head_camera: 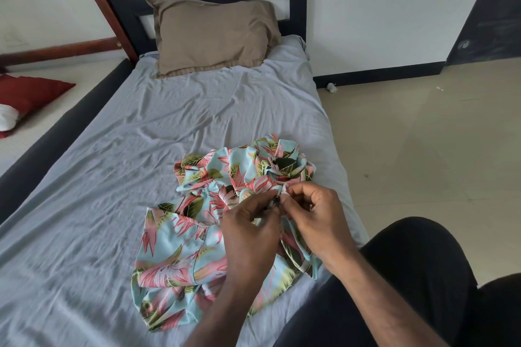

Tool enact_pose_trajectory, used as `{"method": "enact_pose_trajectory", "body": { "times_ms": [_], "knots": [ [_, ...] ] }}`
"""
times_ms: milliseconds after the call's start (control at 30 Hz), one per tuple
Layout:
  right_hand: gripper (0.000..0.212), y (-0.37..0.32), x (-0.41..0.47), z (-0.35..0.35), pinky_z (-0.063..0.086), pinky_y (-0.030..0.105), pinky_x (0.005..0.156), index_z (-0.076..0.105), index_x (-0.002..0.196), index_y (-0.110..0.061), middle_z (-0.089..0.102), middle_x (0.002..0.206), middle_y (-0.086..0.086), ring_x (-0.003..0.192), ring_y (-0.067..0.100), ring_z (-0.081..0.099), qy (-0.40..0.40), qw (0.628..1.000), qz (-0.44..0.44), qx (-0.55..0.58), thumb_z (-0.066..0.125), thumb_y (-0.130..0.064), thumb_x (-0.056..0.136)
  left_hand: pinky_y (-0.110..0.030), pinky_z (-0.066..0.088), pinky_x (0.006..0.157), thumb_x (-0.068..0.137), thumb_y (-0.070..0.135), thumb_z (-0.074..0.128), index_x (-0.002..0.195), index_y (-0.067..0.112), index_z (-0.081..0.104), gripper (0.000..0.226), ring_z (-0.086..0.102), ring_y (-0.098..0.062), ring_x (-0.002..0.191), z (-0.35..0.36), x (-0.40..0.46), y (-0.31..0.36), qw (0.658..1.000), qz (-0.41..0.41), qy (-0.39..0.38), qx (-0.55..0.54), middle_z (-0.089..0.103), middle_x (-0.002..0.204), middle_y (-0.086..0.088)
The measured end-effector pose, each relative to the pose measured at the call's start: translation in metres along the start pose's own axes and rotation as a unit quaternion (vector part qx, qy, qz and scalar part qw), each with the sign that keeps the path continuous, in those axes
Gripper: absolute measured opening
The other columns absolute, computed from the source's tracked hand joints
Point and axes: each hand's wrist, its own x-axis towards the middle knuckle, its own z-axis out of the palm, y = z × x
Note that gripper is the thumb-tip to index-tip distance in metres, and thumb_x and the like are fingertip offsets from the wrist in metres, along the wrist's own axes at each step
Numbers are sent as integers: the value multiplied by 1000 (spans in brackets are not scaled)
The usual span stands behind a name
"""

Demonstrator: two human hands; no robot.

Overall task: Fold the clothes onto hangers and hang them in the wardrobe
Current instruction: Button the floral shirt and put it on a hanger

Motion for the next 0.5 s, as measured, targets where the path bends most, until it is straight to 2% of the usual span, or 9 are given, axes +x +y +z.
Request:
{"method": "enact_pose_trajectory", "body": {
  "times_ms": [100,167,233,367,500],
  "knots": [
    [11,1,0,0,59,41,67,74,85,-16,72,75,2,70,22,68,2,1000,1,19,70,-13,94,-29,58,79,91,-6,65,95,20,79,31,74,-15,87,0,1,-2,996,-45,-11,-77,79,88,2],
    [10,-1,-1,2,58,41,67,74,86,-15,71,74,2,69,19,67,-3,1000,-5,28,69,-12,95,-32,60,77,91,-5,67,95,14,79,23,75,-21,84,0,3,-4,995,-47,-1,-84,79,86,-2],
    [10,-2,-2,3,57,40,66,73,87,-13,70,73,3,67,17,65,-7,999,-8,41,69,-11,95,-33,60,74,89,-5,70,91,13,79,20,75,-24,82,-1,6,-4,995,-47,5,-86,78,83,-4],
    [10,1,-2,1,55,53,66,69,83,-12,66,71,6,69,33,62,-14,998,-27,47,69,-11,94,-37,59,73,87,-1,72,85,16,78,19,73,-21,78,-2,5,-4,999,-18,5,-46,76,79,-1],
    [12,-3,-2,0,57,54,70,71,83,-13,69,76,5,72,28,67,-26,998,-31,57,71,-7,92,-44,55,67,86,8,72,76,19,76,16,65,-25,67,-4,8,-7,998,-26,9,-54,71,70,-5]
  ]
}}
